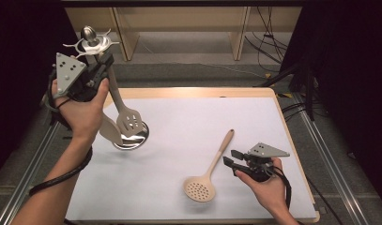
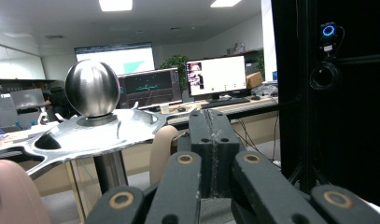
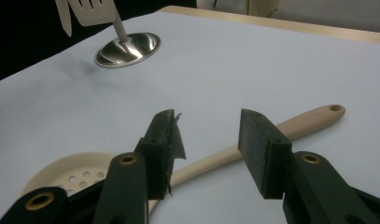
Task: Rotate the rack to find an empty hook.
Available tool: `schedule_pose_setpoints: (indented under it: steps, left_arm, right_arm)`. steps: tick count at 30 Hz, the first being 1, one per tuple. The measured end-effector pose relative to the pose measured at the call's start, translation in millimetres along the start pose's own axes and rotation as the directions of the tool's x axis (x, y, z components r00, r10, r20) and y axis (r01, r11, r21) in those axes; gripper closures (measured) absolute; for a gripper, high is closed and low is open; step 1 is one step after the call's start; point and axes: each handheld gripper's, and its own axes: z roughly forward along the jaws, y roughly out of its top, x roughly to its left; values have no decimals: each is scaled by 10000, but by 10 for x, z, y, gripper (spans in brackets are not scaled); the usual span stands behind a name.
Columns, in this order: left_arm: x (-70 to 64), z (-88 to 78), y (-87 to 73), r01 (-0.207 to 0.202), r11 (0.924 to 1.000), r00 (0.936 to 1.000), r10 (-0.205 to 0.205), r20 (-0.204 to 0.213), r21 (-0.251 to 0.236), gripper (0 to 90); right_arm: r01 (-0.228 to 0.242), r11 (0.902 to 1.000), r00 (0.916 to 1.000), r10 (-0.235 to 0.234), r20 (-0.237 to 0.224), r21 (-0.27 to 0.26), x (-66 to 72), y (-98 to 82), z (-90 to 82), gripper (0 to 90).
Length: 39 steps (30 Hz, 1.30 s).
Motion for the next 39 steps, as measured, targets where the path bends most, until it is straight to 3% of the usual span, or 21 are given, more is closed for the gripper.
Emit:
schedule_pose_setpoints:
  steps: [12,13,15,20,21,24,26,29,32,33,38,39]
  left_arm:
    - [17,-25,7,-17,10000,10000,17,-78,34,897]
    - [22,-31,8,-39,10000,10000,39,-73,56,897]
    - [28,-42,8,-26,10000,10000,26,-90,60,897]
    - [54,-69,12,8,10000,10000,-7,-88,44,897]
    - [61,-77,13,-10,10000,9999,10,-101,55,897]
    - [81,-98,16,-9,10000,9999,10,-117,65,897]
    - [100,-113,18,46,10000,9999,-45,-122,55,898]
    - [132,-139,19,101,9999,9999,-101,-127,69,897]
    - [160,-163,20,138,9999,9998,-137,-156,67,897]
    - [169,-173,20,161,9998,9997,-160,-161,65,897]
    - [229,-217,21,211,9998,9995,-210,-235,41,897]
    - [242,-227,22,226,9997,9994,-225,-257,43,897]
  right_arm:
    - [-2,10000,10000,2,-16,27,1,-3,1,567]
    - [-157,9999,9999,157,67,25,17,-7,-2,567]
    - [176,9998,9998,-176,73,-61,-7,-4,6,566]
    - [246,9997,9996,-245,104,-62,-5,1,3,567]
    - [-2,10000,10000,2,-4,40,9,-1,3,567]
    - [260,9996,9995,-258,171,-106,-5,-2,7,567]
    - [103,9999,9999,-104,-80,-136,1,-5,22,567]
    - [288,9995,9995,-287,103,-136,-5,0,17,567]
    - [64,10000,10000,-64,-57,0,9,1,15,567]
    - [232,9997,9997,-231,26,-77,1,-6,25,567]
    - [183,9998,9998,-183,3,-87,4,-4,28,567]
    - [324,9994,9993,-322,177,-155,-2,-3,26,567]
